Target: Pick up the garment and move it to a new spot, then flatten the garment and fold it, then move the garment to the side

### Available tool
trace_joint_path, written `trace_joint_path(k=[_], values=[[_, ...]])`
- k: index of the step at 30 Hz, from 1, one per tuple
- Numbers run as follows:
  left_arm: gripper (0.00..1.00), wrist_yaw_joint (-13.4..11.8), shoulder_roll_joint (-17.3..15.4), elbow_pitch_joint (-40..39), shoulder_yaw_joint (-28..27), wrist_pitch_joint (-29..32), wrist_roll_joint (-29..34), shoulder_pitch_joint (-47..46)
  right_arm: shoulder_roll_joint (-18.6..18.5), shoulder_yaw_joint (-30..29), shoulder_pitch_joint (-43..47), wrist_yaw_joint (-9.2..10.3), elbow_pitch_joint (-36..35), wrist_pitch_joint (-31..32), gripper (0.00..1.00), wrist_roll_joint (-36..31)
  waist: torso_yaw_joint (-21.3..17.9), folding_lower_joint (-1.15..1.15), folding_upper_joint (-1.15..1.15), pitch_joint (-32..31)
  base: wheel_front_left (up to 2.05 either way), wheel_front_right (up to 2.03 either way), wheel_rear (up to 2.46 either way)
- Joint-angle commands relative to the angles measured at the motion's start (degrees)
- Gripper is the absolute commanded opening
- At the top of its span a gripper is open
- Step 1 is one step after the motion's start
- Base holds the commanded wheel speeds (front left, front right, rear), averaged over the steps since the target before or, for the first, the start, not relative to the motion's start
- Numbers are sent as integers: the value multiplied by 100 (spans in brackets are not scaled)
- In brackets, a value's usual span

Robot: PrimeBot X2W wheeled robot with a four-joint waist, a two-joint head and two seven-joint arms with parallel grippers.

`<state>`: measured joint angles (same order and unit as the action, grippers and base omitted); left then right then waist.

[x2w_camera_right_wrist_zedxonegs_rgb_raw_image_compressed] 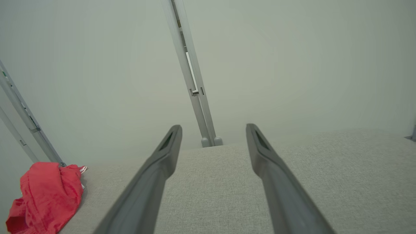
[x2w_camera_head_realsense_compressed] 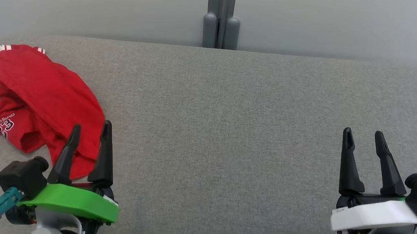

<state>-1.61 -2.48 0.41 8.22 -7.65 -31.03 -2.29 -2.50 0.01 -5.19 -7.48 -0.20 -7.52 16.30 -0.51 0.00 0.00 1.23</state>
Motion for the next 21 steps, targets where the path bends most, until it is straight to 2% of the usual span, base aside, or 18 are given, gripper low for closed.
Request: trace_joint_path(k=[1,9,21], values=[[100,-69,-61,-48,68,-46,214,-13,-30,-8,-23,-1,-100,-59,100,-204,-1,0,0,2,0,0,0],[100,-442,-180,125,338,-169,732,-4,-33,-105,32,-1,-117,-186,100,-701,2,0,0,3,0,0,0],[100,-665,-241,128,642,-330,1337,-25,-38,-103,33,-1,-172,-342,100,-1440,-13,0,0,28,0,0,0]])
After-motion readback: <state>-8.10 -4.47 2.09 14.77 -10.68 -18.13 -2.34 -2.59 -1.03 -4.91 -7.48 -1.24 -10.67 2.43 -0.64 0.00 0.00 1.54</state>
